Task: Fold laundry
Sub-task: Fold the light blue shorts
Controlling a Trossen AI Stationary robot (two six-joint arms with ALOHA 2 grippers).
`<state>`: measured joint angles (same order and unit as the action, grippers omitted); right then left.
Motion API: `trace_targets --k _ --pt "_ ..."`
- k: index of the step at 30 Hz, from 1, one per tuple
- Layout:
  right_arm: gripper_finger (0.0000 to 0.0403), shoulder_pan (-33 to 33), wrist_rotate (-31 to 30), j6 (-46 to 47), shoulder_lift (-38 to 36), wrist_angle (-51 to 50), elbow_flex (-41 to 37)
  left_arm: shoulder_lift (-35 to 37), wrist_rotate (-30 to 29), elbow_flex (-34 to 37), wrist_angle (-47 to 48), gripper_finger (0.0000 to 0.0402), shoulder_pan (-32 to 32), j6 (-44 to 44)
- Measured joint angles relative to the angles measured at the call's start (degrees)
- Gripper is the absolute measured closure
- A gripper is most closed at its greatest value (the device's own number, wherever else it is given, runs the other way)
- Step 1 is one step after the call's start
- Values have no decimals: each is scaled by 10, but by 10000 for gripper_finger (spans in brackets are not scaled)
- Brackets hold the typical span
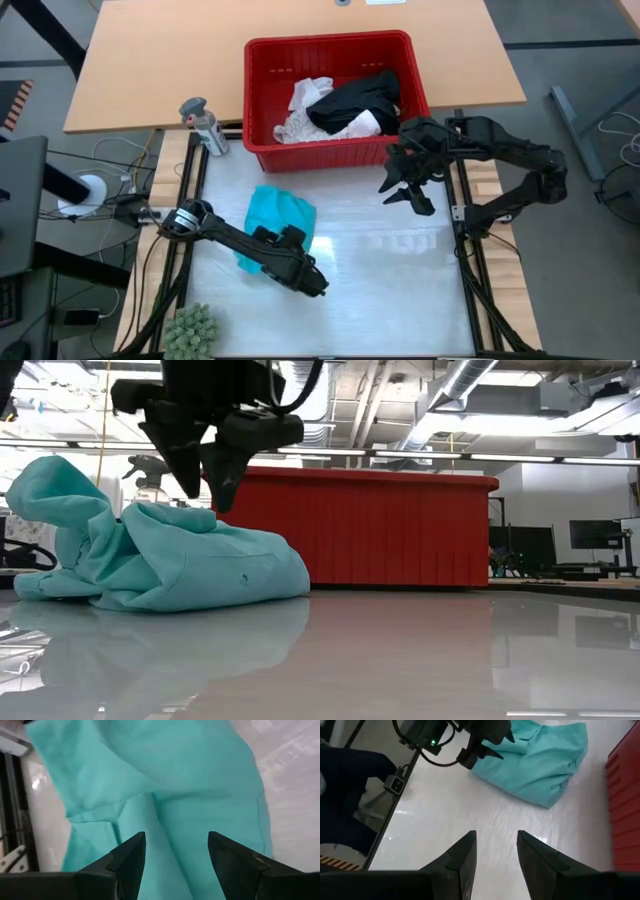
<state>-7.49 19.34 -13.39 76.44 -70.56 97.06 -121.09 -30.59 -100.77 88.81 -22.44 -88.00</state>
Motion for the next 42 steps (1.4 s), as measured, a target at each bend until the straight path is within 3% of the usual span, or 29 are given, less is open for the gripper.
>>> trace_targets --k 8,12,16,21,23,27,32,37,42 --pt "237 1 0 13 0 -6 0 0 8 61 3 196 7 -42" --pt "237 12 0 13 1 -6 0 -1 6 60 4 209 8 -53" --pt "237 19 0 11 1 -6 0 -1 -19 35 11 265 2 -53" --pt "237 19 -4 16 1 -7 0 0 -42 30 11 377 -5 -44" --pt "237 18 -4 20 1 -8 0 0 -42 30 12 392 -8 -46" --pt "237 18 -4 20 1 -12 0 0 -46 30 12 399 -14 -57" --pt "237 19 -4 25 1 -11 0 0 -47 30 -2 388 -15 -12" --pt "237 18 -4 30 1 -12 0 0 -57 30 -59 342 -13 69" --pt "237 18 -4 30 1 -14 0 0 -145 30 -138 280 -13 180"
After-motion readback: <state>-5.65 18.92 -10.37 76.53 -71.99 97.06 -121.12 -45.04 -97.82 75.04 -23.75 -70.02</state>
